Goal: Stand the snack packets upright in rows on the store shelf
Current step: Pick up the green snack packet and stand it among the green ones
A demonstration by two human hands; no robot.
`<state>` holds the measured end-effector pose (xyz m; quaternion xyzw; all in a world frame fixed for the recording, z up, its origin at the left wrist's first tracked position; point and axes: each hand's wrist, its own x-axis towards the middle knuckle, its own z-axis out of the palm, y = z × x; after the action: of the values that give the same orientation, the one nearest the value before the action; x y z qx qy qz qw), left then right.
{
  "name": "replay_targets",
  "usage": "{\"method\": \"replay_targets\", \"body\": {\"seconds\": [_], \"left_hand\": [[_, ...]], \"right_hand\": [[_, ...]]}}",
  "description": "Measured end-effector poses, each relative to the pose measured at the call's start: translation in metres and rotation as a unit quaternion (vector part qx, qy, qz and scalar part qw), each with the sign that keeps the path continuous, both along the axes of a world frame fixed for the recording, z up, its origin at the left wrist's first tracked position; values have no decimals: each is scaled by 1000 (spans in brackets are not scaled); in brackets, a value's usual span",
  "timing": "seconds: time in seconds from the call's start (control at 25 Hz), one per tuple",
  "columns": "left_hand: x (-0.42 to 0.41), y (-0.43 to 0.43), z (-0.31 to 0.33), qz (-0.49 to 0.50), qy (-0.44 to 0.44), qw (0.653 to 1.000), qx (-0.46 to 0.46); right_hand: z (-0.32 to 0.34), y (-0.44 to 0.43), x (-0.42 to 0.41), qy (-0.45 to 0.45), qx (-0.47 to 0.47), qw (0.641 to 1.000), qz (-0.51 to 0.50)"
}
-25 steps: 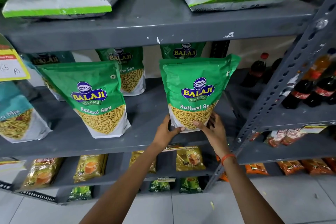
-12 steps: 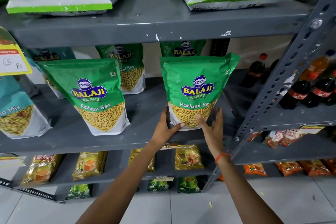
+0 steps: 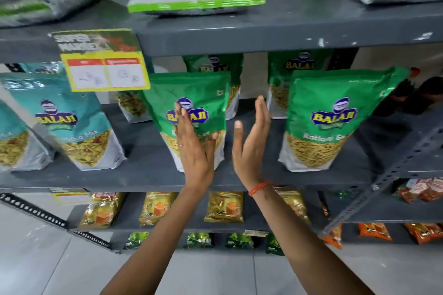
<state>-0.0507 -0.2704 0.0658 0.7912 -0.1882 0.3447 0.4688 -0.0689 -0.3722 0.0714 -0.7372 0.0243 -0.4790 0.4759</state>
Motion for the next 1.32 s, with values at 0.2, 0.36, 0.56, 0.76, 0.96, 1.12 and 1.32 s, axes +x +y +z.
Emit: {"method": "replay_targets", "body": {"seconds": [0.2, 0.36, 0.56, 0.76, 0.96, 1.12, 1.32], "left_hand": [[47, 94, -42, -116, 265, 953, -85], [71, 121, -73, -236, 428, 872, -18], [65, 106, -84, -199, 454, 869, -10], [53, 80, -86, -176, 448, 876, 26], [53, 80, -84, -162, 459, 873, 35], [50, 79, -79, -165, 464, 870, 38], [45, 80, -71, -178, 469, 864, 43]], "right_hand": [[-58, 41, 25, 205, 132, 957, 156], [-88, 26, 27, 345, 133, 906, 207], [-89, -3, 24, 389, 106, 889, 217], [-93, -26, 12, 379, 137, 888, 222], [-97, -28, 15, 380, 150, 884, 229], [-97, -31, 15, 367, 152, 884, 245], [-80, -24, 7, 371, 155, 886, 230]]}}
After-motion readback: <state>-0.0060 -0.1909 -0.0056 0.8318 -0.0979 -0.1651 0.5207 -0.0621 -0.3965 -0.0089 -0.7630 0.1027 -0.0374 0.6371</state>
